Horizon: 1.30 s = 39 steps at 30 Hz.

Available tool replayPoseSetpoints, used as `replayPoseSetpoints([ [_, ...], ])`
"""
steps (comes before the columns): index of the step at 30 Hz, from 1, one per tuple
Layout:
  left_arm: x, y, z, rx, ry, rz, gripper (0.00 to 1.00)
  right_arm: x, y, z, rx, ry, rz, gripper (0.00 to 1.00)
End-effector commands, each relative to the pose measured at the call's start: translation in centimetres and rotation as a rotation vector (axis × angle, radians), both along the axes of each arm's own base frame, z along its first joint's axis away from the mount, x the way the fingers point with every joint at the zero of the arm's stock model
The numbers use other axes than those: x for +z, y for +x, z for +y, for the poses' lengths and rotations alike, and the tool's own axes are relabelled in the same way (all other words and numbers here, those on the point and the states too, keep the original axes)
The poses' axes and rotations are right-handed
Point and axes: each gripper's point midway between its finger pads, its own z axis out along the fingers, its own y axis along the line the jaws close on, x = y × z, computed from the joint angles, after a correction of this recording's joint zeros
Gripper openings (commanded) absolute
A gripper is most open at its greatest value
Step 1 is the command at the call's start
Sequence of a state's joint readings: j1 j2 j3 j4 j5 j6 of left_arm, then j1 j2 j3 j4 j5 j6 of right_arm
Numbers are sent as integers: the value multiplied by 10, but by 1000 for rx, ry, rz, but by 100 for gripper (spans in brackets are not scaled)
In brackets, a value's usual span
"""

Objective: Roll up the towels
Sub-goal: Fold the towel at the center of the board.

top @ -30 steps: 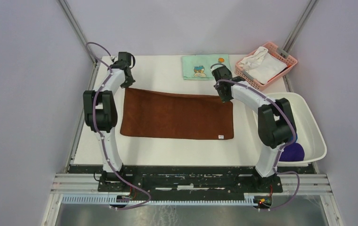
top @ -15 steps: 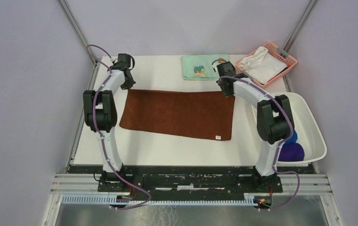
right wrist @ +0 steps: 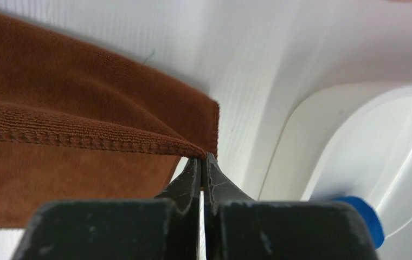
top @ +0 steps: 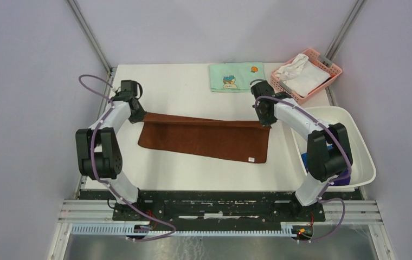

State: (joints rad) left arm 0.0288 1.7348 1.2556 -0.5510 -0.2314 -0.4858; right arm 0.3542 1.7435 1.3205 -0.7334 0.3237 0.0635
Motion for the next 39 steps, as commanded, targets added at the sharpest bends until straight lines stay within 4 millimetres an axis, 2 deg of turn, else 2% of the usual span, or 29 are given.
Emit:
replayPoseSetpoints([
  [1, 11, -24, 3, 78, -84, -77, 3, 7, -43, 4, -40, 8, 41, 0],
  [8, -12, -67, -8, 82, -143, -31, 3, -2, -86, 6, -49, 27, 86, 0],
  [14, -30, -90, -11, 104, -182, 8, 3, -16, -112, 1, -109, 39, 152, 0],
  [17, -30, -93, -12, 110, -199, 5, 3, -19, -116, 2, -130, 50, 165, 0],
  [19, -24, -89, -9, 111, -196, -13, 3, -16, -111, -1, -133, 32, 145, 0],
  [25, 6, -71, -4, 104, -187, -64, 3, 11, -88, -6, -132, -21, 63, 0],
  [29, 16, -77, -3, 106, -178, -88, 3, 15, -95, -1, -133, 18, 75, 0],
  [32, 11, -87, -3, 104, -172, -68, 3, 13, -107, -3, -142, 31, 99, 0],
  [39, -20, -110, -5, 125, -182, 1, 3, -14, -132, -5, -201, 37, 198, 0],
])
